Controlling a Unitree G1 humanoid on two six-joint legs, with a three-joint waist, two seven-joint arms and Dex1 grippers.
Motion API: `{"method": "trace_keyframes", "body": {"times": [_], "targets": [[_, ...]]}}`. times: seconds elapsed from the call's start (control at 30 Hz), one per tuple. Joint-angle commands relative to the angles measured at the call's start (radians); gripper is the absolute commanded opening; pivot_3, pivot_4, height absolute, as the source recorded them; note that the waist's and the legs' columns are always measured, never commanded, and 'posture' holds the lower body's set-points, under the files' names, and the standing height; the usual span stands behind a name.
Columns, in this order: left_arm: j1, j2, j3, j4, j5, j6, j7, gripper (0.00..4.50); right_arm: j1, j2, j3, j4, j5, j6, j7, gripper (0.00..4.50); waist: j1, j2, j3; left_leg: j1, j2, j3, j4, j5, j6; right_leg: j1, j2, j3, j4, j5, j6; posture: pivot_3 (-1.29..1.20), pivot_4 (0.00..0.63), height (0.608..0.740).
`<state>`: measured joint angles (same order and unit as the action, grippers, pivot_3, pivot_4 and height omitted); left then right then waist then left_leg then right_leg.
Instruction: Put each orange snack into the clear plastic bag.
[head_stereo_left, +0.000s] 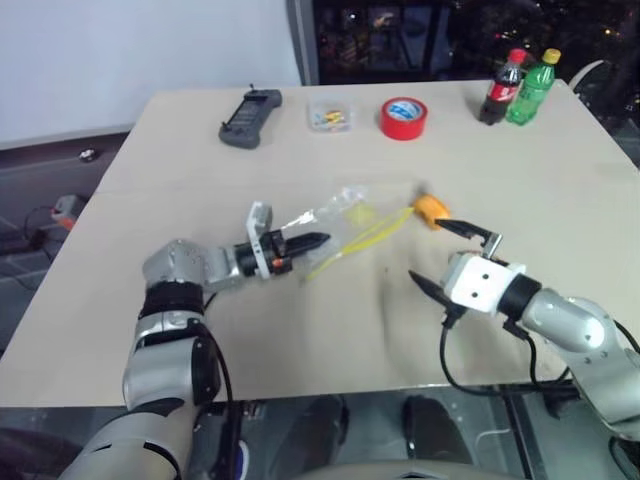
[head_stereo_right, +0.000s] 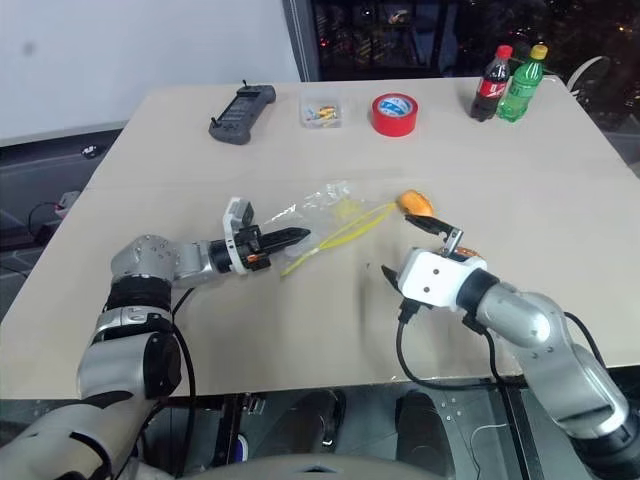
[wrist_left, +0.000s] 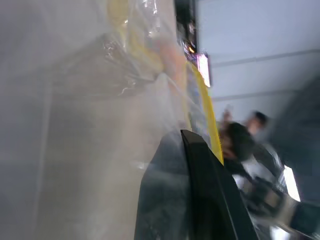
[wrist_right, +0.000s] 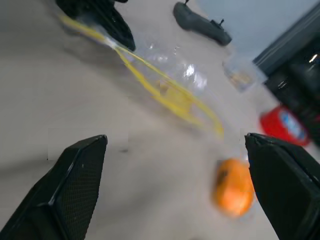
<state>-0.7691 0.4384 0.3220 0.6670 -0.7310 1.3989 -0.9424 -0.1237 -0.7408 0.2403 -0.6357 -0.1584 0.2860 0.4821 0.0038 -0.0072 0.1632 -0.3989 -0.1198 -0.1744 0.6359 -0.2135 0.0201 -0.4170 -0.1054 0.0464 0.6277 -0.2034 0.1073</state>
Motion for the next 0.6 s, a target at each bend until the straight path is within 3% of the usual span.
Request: {"method": "trace_keyframes", "body": {"times": [0.03,0.3,0.4,0.5,0.6], "targets": [[0.021,0.001,0.063,-0.177,-0.083,0.126,0.055,0.04,-0.174,0.073,0.117,0.150,-0.188,-0.121,-0.062,4.50,-0.015,-0.001,0.001,0.000,0.000,0.000,0.000,0.000,0.000,0.000,0.000,0.000,0.000,0.000,0.000,0.00,0.150,0.740],[0.067,0.011,0.085,-0.356,-0.210,0.215,0.143,0.04,-0.388,0.197,0.234,0.495,-0.343,-0.338,-0.084,4.50,-0.024,-0.002,0.002,0.001,0.001,0.001,-0.001,0.000,-0.001,-0.001,0.001,0.002,0.000,0.000,0.000,0.00,0.150,0.740],[0.079,0.028,0.090,-0.377,-0.254,0.215,0.176,0.00,-0.416,0.229,0.217,0.558,-0.328,-0.363,-0.059,3.75,-0.020,-0.003,0.002,0.001,0.000,0.001,-0.001,-0.001,-0.001,-0.001,0.001,0.003,0.000,0.000,-0.001,0.00,0.150,0.740],[0.076,0.035,0.118,-0.380,-0.269,0.215,0.205,0.00,-0.419,0.241,0.194,0.570,-0.302,-0.365,-0.031,2.39,-0.021,-0.003,0.002,0.001,0.000,0.001,-0.002,-0.001,-0.001,-0.001,0.001,0.003,0.000,0.000,-0.001,0.00,0.150,0.740],[0.080,0.032,0.131,-0.422,-0.252,0.181,0.230,0.00,-0.419,0.254,0.158,0.580,-0.267,-0.346,-0.019,1.44,-0.022,-0.003,0.002,0.001,0.000,0.001,-0.002,-0.001,-0.001,-0.001,0.001,0.003,0.000,0.000,-0.001,0.00,0.150,0.740]]}}
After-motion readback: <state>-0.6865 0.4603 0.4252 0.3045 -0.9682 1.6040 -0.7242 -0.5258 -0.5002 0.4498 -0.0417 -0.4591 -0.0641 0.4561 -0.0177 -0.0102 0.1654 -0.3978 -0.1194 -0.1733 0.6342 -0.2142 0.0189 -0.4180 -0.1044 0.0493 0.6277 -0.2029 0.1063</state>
